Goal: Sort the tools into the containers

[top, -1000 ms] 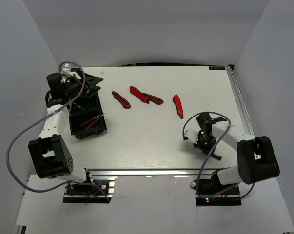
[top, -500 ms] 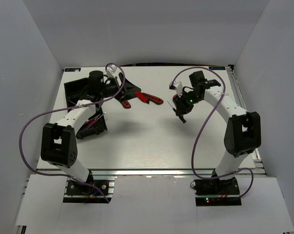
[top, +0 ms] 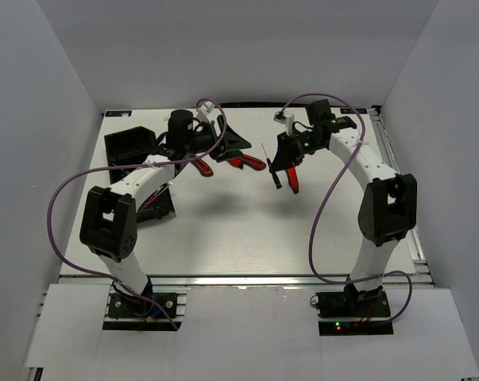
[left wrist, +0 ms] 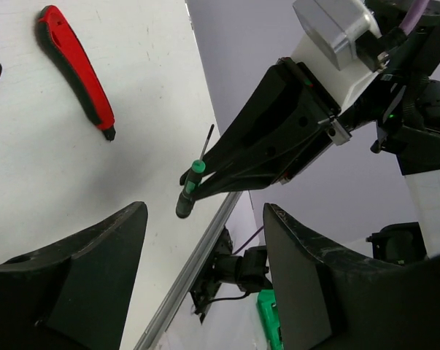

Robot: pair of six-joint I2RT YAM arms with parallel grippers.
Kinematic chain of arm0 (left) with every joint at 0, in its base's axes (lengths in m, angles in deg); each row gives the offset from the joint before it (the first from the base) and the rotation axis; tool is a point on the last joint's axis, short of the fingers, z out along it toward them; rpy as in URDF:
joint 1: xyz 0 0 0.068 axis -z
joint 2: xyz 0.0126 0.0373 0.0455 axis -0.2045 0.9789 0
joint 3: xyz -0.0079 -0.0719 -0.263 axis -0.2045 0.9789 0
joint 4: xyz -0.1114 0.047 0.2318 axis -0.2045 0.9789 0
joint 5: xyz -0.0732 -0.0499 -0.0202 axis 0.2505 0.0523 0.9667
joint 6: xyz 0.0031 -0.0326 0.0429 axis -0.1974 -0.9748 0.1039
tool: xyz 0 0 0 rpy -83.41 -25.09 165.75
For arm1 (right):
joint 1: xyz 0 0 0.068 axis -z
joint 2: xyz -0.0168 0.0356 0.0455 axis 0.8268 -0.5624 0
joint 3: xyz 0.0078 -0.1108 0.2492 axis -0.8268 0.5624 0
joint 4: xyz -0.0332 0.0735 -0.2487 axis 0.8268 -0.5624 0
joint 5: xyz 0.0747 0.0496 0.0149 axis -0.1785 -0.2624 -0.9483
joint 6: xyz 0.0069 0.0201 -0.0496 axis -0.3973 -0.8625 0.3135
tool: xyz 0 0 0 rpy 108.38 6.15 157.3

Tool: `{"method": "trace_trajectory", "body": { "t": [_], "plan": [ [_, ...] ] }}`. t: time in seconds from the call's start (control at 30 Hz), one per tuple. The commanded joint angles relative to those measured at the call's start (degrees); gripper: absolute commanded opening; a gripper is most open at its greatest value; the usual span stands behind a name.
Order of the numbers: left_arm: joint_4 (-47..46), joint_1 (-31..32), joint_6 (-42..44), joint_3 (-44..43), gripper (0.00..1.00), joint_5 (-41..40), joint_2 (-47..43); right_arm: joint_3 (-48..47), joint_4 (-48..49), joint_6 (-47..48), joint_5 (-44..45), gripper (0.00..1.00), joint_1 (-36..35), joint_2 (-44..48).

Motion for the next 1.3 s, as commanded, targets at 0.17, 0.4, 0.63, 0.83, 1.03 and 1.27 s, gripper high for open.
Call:
{"method": "trace_trajectory", "body": {
  "t": [0.17, 0.4, 0.63, 0.83, 1.03, 1.27],
  "plan": [
    [-0.83, 2.82, 1.53, -4.94, 0.72, -0.96, 3.69, -2.6, 4.49, -7.41, -5.75, 0.0, -1.0, 0.35],
    [-0.83, 4.66, 1.79, -8.55, 0.64, 0.01, 6.68, -2.42, 5.2, -8.38, -7.07, 0.0, -1.71, 0.17],
    [-0.83, 6.07, 1.62, -10.3, 0.49, 1.59, 9.06, -2.33, 5.28, -8.38, -7.6, 0.0, -2.06, 0.0],
    [-2.23, 6.25, 0.91, -10.92, 0.07, 4.22, 10.46, -1.89, 5.2, -7.85, -7.42, 0.0, -2.06, 0.09],
    [-0.83, 6.25, 2.14, -11.1, 0.0, 3.26, 10.03, -1.63, 4.41, -5.31, -7.95, 0.5, -2.06, 0.35],
    [14.97, 3.8, 13.29, -16.19, 0.0, -2.27, 8.71, -0.84, 2.56, 0.14, -5.85, 0.9, -2.06, 1.75]
  ]
}}
